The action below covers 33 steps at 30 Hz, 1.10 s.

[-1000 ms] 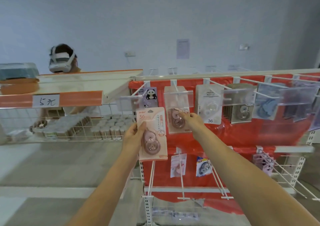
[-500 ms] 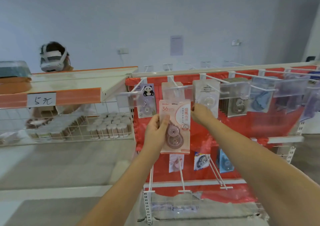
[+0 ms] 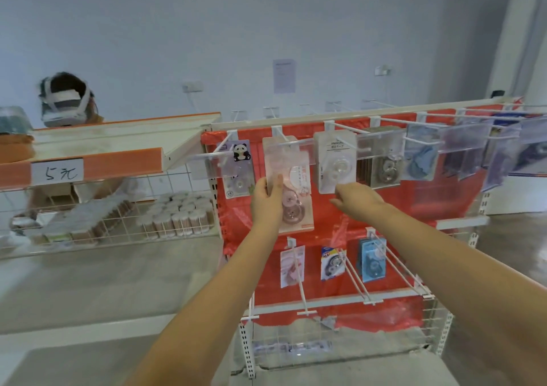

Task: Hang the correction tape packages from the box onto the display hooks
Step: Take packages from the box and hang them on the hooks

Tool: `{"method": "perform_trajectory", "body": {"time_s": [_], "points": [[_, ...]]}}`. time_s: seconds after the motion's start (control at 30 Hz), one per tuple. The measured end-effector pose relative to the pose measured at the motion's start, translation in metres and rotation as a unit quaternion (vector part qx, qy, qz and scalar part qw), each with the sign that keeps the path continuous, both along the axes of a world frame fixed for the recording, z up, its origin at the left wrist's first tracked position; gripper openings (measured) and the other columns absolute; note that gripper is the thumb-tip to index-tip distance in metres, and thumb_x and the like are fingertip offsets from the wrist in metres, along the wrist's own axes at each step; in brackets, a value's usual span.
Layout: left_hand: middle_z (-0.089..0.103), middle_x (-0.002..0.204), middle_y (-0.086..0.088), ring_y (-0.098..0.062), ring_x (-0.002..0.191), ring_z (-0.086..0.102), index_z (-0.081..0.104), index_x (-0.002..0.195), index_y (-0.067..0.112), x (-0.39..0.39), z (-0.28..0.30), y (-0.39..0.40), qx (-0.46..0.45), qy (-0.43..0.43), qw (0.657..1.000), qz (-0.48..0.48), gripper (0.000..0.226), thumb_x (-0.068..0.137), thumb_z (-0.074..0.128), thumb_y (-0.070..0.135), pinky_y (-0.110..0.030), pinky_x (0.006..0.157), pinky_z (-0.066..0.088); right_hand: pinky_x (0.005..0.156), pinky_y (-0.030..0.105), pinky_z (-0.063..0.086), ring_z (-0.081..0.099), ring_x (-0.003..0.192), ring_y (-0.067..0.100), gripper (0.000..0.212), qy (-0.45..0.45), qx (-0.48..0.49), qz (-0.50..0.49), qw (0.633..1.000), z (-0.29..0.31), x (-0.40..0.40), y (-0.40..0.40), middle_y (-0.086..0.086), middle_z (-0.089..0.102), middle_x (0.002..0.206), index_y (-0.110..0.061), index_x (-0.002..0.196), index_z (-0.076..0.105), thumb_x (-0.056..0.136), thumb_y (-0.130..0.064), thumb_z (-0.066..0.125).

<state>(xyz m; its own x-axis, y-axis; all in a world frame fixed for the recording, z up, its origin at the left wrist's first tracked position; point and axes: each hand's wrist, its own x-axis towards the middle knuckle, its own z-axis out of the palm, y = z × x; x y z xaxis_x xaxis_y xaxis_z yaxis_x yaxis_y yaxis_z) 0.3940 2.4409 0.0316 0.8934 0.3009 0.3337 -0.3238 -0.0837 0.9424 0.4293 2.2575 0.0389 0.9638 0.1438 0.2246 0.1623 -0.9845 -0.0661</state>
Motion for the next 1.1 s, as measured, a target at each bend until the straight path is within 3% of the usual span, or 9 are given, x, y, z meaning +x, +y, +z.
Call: {"method": "perform_trajectory", "body": {"time_s": [0.2, 0.27, 0.37, 0.53, 0.63, 0.7, 0.77, 0.93, 1.1], "points": [[0.059, 0.083, -0.004, -0.024, 0.085, 0.054, 0.054, 0.080, 0.015, 0.057, 0.014, 0.000, 0.075, 0.086, 0.990, 0.078, 0.018, 0.095, 0.053, 0.025, -0.030, 0.073, 0.044, 0.084, 0.038, 0.048, 0.060, 0.103, 0.032, 0.031, 0.000, -0.022, 0.035, 0.999, -0.012, 0.007, 0.001, 0.014, 0.064, 0.112, -0.007, 0.113, 0.053, 0.098, -0.033, 0.045], [0.065, 0.105, -0.016, -0.031, 0.095, 0.060, 0.063, 0.102, 0.005, 0.077, 0.019, 0.000, 0.066, 0.117, 0.987, 0.085, 0.022, 0.094, 0.053, 0.024, -0.034, 0.079, 0.050, 0.085, 0.038, 0.049, 0.060, 0.103, 0.032, 0.030, 0.007, 0.001, 0.046, 0.999, -0.015, 0.013, 0.004, 0.015, 0.064, 0.113, -0.007, 0.113, 0.055, 0.098, -0.032, 0.045], [0.060, 0.125, -0.011, -0.027, 0.105, 0.060, 0.056, 0.127, 0.002, 0.097, 0.020, 0.001, 0.076, 0.171, 0.982, 0.032, 0.036, 0.097, 0.048, 0.020, -0.025, 0.071, 0.049, 0.084, 0.037, 0.046, 0.059, 0.104, 0.032, 0.031, 0.028, 0.023, 0.060, 0.998, -0.018, 0.022, 0.008, 0.016, 0.063, 0.113, -0.005, 0.115, 0.055, 0.099, -0.029, 0.045], [0.061, 0.085, -0.022, -0.042, 0.094, 0.064, 0.062, 0.096, 0.002, 0.107, 0.020, -0.008, 0.083, 0.087, 0.988, 0.093, 0.040, 0.086, 0.052, 0.039, -0.040, 0.071, 0.052, 0.081, 0.037, 0.047, 0.060, 0.100, 0.032, 0.030, 0.040, 0.038, 0.071, 0.996, -0.025, 0.037, 0.007, 0.015, 0.064, 0.110, -0.006, 0.111, 0.056, 0.098, -0.031, 0.047], [0.059, 0.086, -0.011, -0.038, 0.097, 0.063, 0.059, 0.096, 0.008, 0.097, 0.015, -0.004, 0.181, 0.112, 0.970, 0.118, 0.029, 0.093, 0.051, 0.036, -0.028, 0.061, 0.044, 0.080, 0.035, 0.046, 0.060, 0.100, 0.031, 0.029, 0.046, 0.032, 0.078, 0.995, -0.026, 0.042, 0.008, 0.015, 0.064, 0.111, -0.007, 0.110, 0.057, 0.097, -0.030, 0.047], [0.063, 0.101, -0.013, -0.033, 0.097, 0.062, 0.062, 0.101, 0.009, 0.086, 0.010, 0.005, 0.255, 0.129, 0.949, 0.133, 0.040, 0.094, 0.049, 0.046, -0.027, 0.067, 0.041, 0.082, 0.035, 0.045, 0.058, 0.105, 0.032, 0.030, 0.051, 0.015, 0.084, 0.995, -0.024, 0.039, 0.009, 0.016, 0.062, 0.117, -0.006, 0.114, 0.056, 0.097, -0.029, 0.046], [0.064, 0.096, -0.011, -0.029, 0.089, 0.061, 0.061, 0.099, 0.008, 0.071, 0.002, 0.014, 0.357, 0.139, 0.914, 0.131, 0.044, 0.094, 0.047, 0.049, -0.030, 0.067, 0.042, 0.085, 0.036, 0.045, 0.056, 0.109, 0.034, 0.031, 0.054, -0.002, 0.084, 0.995, -0.024, 0.034, 0.010, 0.017, 0.060, 0.120, -0.005, 0.117, 0.054, 0.097, -0.028, 0.046], [0.067, 0.104, -0.012, -0.030, 0.098, 0.062, 0.064, 0.104, 0.010, 0.025, -0.015, 0.041, 0.575, 0.181, 0.789, 0.116, 0.028, 0.095, 0.051, 0.033, -0.037, 0.081, 0.051, 0.086, 0.040, 0.048, 0.058, 0.106, 0.034, 0.031, 0.041, -0.031, 0.085, 0.995, -0.022, 0.007, 0.018, 0.019, 0.060, 0.118, -0.002, 0.116, 0.055, 0.095, -0.023, 0.046], [0.062, 0.118, -0.012, -0.030, 0.108, 0.059, 0.059, 0.117, 0.011, -0.024, -0.011, 0.059, 0.672, 0.181, 0.711, 0.100, 0.029, 0.099, 0.043, 0.027, -0.038, 0.088, 0.049, 0.089, 0.040, 0.049, 0.057, 0.108, 0.033, 0.030, 0.031, -0.038, 0.069, 0.996, -0.009, -0.038, 0.038, 0.017, 0.059, 0.121, -0.004, 0.118, 0.056, 0.093, -0.018, 0.046]]}}
